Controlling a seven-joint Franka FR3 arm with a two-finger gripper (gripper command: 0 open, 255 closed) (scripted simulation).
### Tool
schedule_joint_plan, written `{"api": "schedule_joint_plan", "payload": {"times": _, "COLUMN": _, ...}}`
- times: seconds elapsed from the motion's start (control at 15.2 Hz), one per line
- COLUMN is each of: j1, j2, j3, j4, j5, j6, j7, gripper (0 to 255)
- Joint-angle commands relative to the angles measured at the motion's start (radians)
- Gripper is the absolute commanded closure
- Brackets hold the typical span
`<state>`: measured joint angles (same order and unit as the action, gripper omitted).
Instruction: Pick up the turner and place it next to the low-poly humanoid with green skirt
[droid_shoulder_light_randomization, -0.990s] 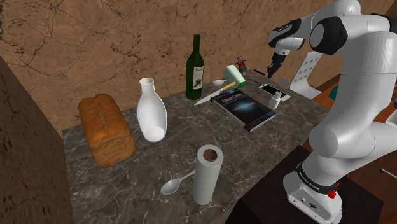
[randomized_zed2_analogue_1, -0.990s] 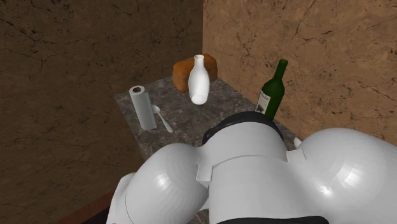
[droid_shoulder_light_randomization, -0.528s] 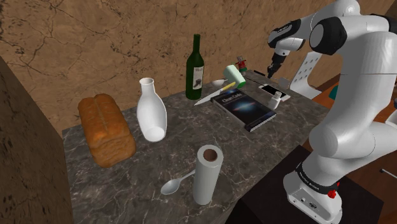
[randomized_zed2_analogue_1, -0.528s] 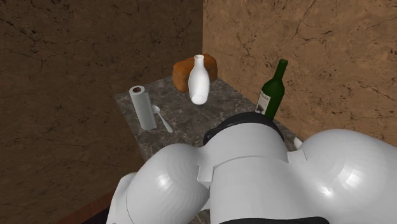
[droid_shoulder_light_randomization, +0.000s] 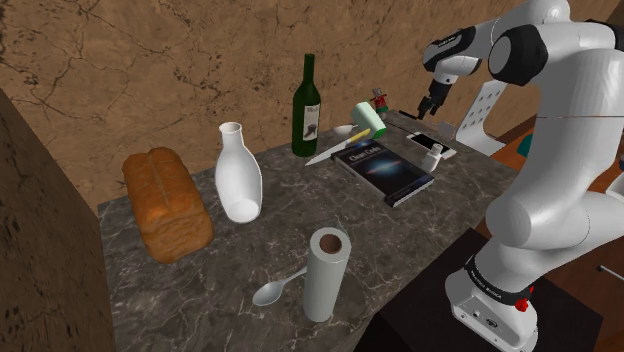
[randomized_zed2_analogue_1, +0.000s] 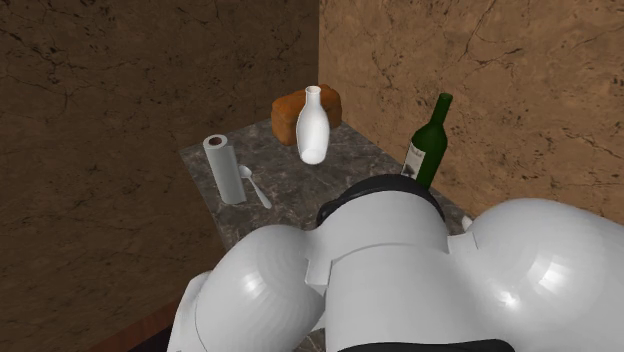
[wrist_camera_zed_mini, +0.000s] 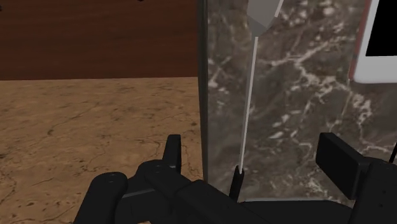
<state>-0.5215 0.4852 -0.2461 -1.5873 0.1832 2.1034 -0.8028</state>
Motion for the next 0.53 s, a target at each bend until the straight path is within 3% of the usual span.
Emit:
{"api": "schedule_joint_plan", "payload": {"times": 0.0, "j1": 0.002, "j2": -0.027, "j3": -0.005, "j4": 0.022, "j5": -0.009, "j6": -0.049, "j7": 0.006, "gripper": 0}}
{"api": "schedule_joint_plan", "payload": {"times": 0.46, "j1": 0.002, "j2": -0.037, "j3": -0.007, "j4": 0.034, "j5": -0.012, "j6": -0.070, "j7": 0.008, "gripper": 0}}
